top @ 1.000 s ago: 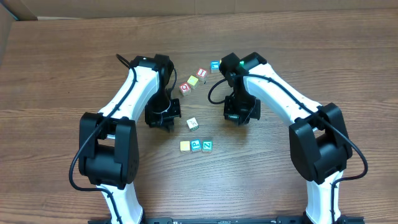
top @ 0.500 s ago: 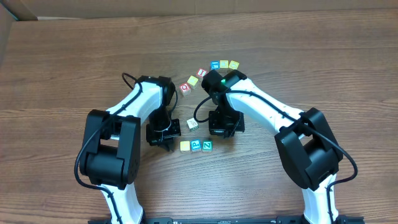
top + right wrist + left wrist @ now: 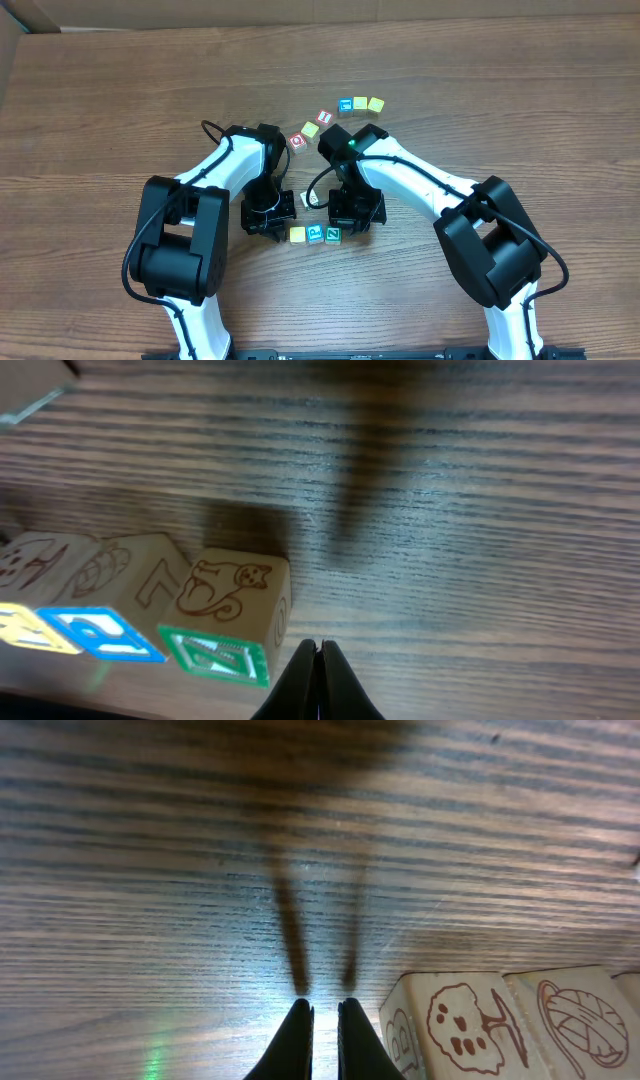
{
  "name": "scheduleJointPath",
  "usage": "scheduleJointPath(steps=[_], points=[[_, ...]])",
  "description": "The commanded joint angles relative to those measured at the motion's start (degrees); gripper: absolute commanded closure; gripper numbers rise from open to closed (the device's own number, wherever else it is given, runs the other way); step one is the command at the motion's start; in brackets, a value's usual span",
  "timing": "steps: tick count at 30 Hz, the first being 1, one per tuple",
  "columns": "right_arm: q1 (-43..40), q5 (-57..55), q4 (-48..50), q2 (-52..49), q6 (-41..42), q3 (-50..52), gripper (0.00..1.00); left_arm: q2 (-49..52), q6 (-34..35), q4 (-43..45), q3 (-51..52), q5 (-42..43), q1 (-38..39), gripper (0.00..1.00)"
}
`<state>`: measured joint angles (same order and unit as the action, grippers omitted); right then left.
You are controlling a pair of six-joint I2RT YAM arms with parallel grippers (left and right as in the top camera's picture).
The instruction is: Flip 4 blocks
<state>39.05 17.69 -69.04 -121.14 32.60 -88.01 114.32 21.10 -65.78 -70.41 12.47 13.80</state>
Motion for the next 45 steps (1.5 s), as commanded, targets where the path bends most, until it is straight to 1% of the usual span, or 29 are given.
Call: scheduleJointPath(steps=[1, 4, 10, 23, 26, 29, 30, 32, 33, 34, 35, 36, 38, 41, 42, 45], points=[[0.13, 0.57, 1.25, 0.68, 1.92, 1.46, 0.96, -1.40, 1.22, 0.11, 0.55, 1.16, 0.15, 0.96], [0.13, 2.45, 2.86, 0.68, 1.86, 1.79, 0.96, -1.40, 1.20, 0.35, 0.55, 1.57, 0.15, 0.96], [0.11, 3.43, 5.40, 0.68, 1.66, 1.79, 0.96, -1.40, 1.20, 2.86, 0.55, 4.94, 0.15, 0.95], [0.11, 3.39, 5.99, 0.68, 1.64, 1.79, 0.96, -1.40, 1.16, 4.42, 0.48, 5.05, 0.13, 0.96], [-0.57, 2.05, 5.33, 0.68, 1.66, 1.70, 0.96, -1.42, 0.74, 3.06, -2.38, 1.64, -1.18, 0.96], [-2.21, 1.86, 5.33, 0.70, 1.64, 1.57, 0.96, -1.42, 0.74, 0.50, -7.43, -2.38, -2.23, 0.96], [-2.82, 1.84, 5.33, 0.70, 1.64, 1.42, 0.95, -1.42, 0.74, -0.22, -9.49, -3.96, -2.34, 0.96], [-4.42, 1.70, 5.55, 0.68, 1.42, 1.16, 0.89, -1.42, 0.76, -1.14, -13.20, -6.97, -2.32, 0.95], [-5.16, 1.46, 5.60, 0.70, 1.42, 1.01, 0.85, -1.42, 0.79, -1.55, -14.88, -8.50, -2.32, 0.92], [-5.95, 1.40, 5.84, 0.68, 1.16, 0.92, 0.80, -1.42, 0.79, -1.70, -16.22, -9.62, -2.36, 0.84], [-6.73, 1.46, 6.23, 0.70, -0.02, 0.92, 0.75, -1.42, 0.81, -1.73, -17.40, -10.56, -2.51, 0.72], [-7.30, 1.42, 6.64, 0.68, -0.94, 0.92, 0.71, -1.42, 1.49, -1.70, -18.75, -11.43, -2.97, 0.65], [-8.15, 1.20, 8.07, 0.68, -3.61, 0.92, 0.62, -1.42, 3.39, -1.73, -20.55, -11.28, -4.50, 0.60], [-8.33, -2.01, 10.56, 0.70, -4.61, 0.87, 0.44, -1.42, 4.02, -1.64, -21.29, -9.05, -7.39, 0.47], [-8.33, -2.71, 11.65, 0.68, -4.63, 0.87, 0.41, -1.42, 3.98, -1.70, -21.29, -8.28, -8.44, 0.44], [-7.76, -2.60, 15.67, 0.70, -5.92, 0.87, 0.40, -1.42, 3.98, -2.71, -21.22, -8.02, -10.88, 0.31]])
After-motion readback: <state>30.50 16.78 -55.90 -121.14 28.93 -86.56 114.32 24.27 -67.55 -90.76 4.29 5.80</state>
